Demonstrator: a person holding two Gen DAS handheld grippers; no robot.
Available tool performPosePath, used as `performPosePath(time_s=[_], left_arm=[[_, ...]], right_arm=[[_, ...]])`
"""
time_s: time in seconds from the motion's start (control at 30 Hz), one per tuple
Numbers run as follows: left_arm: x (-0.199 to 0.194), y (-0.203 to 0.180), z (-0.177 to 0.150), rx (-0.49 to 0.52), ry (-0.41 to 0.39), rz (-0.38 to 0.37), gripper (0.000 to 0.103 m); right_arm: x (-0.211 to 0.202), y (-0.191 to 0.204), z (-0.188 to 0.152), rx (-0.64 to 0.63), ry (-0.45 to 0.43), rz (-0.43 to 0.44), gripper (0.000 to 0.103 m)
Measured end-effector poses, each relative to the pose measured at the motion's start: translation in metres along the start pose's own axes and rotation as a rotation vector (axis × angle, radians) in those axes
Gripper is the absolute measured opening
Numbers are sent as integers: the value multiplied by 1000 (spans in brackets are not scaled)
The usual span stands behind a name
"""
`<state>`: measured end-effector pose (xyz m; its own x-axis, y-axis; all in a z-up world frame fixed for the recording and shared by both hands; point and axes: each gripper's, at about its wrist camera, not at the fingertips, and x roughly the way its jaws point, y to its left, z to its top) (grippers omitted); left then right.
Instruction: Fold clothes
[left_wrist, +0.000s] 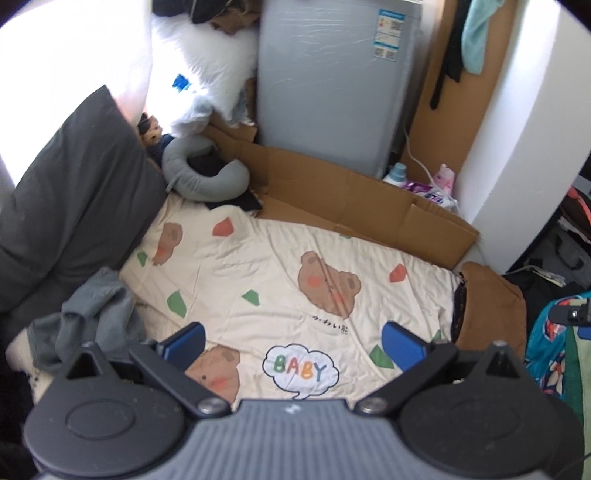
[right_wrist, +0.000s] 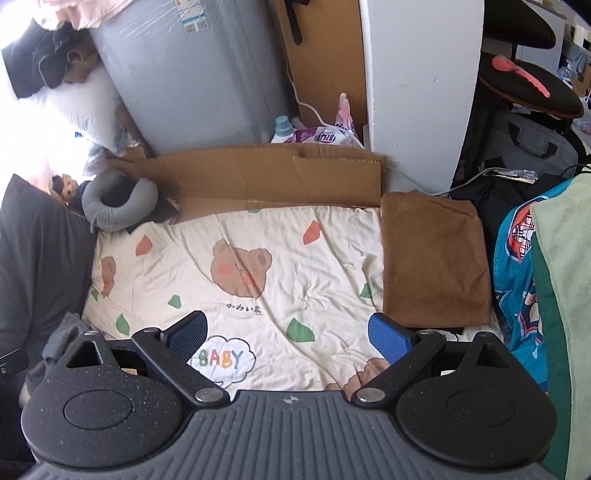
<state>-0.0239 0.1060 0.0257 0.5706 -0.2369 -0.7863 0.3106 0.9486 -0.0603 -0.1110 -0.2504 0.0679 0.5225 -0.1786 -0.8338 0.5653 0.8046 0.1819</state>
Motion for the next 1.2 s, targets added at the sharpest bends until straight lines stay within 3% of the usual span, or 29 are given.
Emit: performPosePath(time_s=[0.3,0.57,0.7,1.2], left_arm=[[5,0,-23,-31,-4,66,103],[16,-4,-38,-49,22,102,103],[20,-12,-41,-41,36,110,103],[46,-33,-50,-4,107,102,102]], right_arm=[[17,22,-18,-57,18,17,97],[33,39,-30,-126,32,-31,97],[35,46,-34,-140,48,-12,102],[47,55,-55,-209,86,-14,102]])
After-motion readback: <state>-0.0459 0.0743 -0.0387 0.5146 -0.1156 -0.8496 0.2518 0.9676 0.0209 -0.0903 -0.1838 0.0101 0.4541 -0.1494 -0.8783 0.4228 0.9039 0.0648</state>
